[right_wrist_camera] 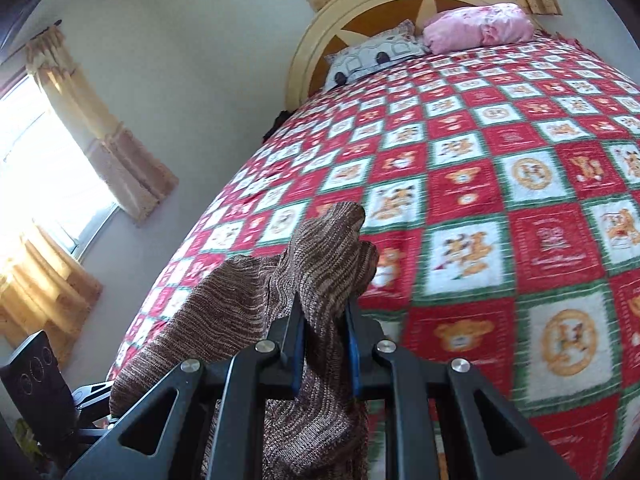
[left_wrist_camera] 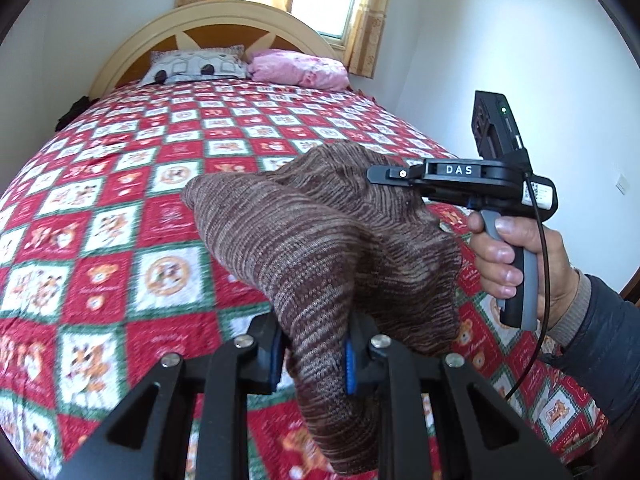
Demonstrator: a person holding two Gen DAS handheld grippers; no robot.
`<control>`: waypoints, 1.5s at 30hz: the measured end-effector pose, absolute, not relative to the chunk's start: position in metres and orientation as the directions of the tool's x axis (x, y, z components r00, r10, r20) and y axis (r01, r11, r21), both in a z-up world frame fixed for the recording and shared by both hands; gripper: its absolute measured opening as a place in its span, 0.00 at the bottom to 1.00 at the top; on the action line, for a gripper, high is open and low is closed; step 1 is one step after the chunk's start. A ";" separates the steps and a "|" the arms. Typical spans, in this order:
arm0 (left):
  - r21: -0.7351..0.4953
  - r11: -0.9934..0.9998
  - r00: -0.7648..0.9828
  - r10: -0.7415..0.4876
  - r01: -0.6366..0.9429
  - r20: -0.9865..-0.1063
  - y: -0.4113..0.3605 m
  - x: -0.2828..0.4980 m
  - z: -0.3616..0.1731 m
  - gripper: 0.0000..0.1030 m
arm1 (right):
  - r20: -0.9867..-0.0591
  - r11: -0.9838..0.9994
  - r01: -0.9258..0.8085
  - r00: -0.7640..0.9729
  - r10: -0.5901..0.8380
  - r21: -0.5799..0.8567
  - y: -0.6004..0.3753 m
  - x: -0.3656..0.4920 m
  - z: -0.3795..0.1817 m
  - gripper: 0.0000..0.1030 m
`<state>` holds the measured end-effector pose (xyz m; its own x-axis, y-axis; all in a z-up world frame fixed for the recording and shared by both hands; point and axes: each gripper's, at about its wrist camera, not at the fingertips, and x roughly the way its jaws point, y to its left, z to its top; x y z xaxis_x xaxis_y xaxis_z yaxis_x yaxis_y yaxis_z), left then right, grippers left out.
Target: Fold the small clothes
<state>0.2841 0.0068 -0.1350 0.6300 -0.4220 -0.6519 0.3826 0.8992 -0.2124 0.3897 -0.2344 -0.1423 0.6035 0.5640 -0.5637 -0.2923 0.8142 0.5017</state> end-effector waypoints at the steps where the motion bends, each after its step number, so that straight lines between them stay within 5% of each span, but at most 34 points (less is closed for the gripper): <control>1: -0.212 0.902 0.633 -0.418 0.377 -0.651 0.011 0.282 -0.135 0.23 | -0.561 0.811 -0.301 0.600 0.570 0.503 -0.228 0.388 -0.141 0.16; 45: -0.227 0.965 0.734 -0.250 0.133 -0.631 0.161 0.189 -0.137 0.23 | -0.538 0.670 -0.522 0.404 0.739 0.528 -0.017 0.362 -0.136 0.16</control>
<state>0.1887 0.1609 -0.1366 0.7345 -0.2497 -0.6310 0.1333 0.9648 -0.2266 0.3623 -0.0168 -0.1363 0.4044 0.7394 -0.5383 -0.5224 0.6698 0.5277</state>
